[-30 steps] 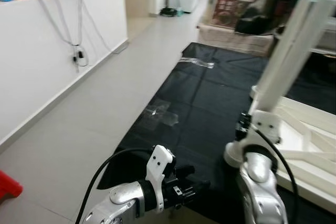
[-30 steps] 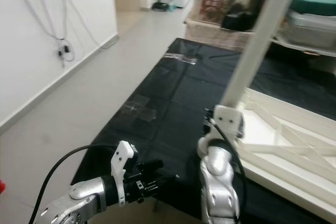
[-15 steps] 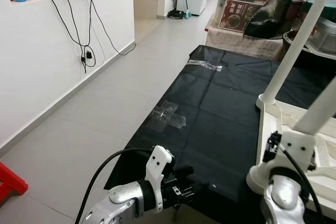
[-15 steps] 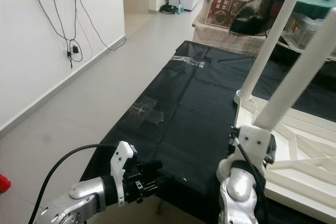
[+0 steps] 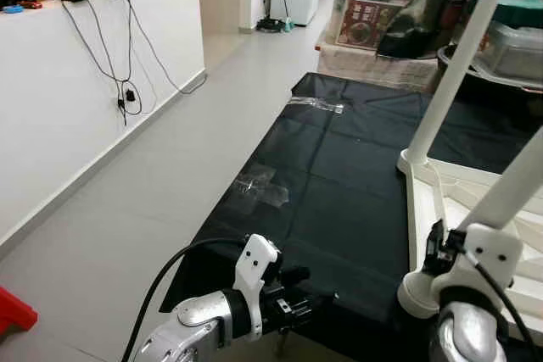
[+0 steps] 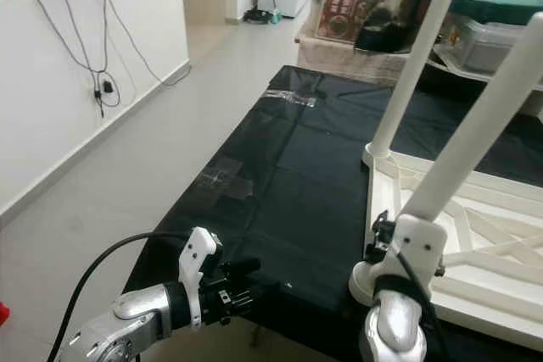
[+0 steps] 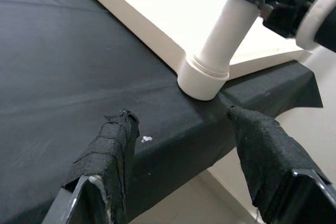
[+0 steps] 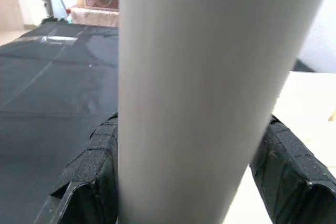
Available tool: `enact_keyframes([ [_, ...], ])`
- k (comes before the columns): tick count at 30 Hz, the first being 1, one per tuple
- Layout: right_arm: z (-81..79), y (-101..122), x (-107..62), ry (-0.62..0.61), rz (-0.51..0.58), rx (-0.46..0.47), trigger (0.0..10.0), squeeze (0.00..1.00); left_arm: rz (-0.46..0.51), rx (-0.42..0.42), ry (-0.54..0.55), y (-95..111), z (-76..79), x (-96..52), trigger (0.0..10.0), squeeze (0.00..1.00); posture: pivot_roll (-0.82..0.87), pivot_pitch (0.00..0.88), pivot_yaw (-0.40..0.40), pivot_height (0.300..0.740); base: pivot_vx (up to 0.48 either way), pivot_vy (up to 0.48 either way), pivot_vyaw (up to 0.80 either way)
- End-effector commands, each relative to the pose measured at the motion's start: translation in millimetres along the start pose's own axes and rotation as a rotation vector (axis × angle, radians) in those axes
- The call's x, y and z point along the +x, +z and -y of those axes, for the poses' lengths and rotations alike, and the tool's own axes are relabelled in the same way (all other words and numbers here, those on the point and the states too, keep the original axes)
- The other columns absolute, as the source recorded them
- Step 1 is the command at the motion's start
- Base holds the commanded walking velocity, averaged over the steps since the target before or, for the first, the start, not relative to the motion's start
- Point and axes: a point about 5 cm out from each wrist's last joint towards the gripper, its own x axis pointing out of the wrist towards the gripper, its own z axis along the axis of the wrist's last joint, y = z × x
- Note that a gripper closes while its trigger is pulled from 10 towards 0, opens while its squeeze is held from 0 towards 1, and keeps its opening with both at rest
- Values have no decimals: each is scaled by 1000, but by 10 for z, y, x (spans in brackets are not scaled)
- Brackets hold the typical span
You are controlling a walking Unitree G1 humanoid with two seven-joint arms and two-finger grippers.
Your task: Building children table
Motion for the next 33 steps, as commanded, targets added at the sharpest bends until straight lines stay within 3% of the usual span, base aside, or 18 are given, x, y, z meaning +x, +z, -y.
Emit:
enact_keyframes([
  [1, -48, -79, -137, 0, -72, 89, 10000, 0, -11, 2, 7, -21, -37, -16, 10000, 0, 164, 0, -49, 740, 0, 0, 0],
  [3, -16, -98, -263, 57, -89, 126, 10000, 0, -20, 0, 9, -41, -76, -13, 10000, 0, 138, 0, -19, 740, 0, 0, 0],
  [15, 72, -167, -409, 94, -125, 154, 10000, 0, -23, 18, 38, -62, -171, -11, 10000, 0, 125, 0, 3, 740, 0, 0, 0],
  [18, 72, -171, -429, 104, -124, 154, 10000, 0, -24, 16, 46, -67, -191, -7, 10000, 0, 123, 0, 4, 740, 0, 0, -708],
  [28, -66, -145, -484, 229, -115, 145, 10000, 0, -27, 14, 52, -96, -239, 14, 10000, 0, 125, 0, 2, 740, 0, 0, -779],
  [33, -118, -142, -488, 279, -113, 133, 10000, 0, -25, 9, 63, -99, -260, 19, 10000, 0, 127, 0, -2, 740, 0, 171, 0],
])
